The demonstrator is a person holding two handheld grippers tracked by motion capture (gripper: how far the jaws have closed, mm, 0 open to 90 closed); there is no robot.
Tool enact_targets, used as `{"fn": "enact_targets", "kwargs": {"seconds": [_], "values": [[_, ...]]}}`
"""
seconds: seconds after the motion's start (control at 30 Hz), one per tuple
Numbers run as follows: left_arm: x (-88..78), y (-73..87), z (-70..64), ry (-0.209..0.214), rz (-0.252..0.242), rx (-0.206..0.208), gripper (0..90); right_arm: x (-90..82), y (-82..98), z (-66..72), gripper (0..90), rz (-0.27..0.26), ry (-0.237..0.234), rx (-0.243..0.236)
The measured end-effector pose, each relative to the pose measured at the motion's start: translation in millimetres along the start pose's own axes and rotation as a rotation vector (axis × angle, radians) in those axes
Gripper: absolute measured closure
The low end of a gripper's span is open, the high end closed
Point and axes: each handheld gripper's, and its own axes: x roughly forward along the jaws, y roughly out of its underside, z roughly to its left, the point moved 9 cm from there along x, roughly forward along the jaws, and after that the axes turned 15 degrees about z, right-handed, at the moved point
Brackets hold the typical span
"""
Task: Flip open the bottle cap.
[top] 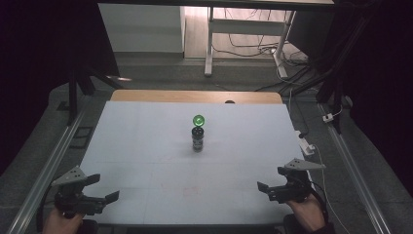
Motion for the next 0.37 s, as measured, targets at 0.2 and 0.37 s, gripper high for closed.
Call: {"fn": "enact_targets", "kwargs": {"seconds": [0.2,0.37], "values": [[0.3,7.7,2.5,-0.064,0.039,-0.002,0.0,-3.2,14.8,-4.4,0.0,0.037,0.026,0.034],[-0.1,7.0,3.3,-0.048,0.035,-0.012,0.0,-4.0,17.1,-6.4,0.0,0.041,0.033,0.042]]}}
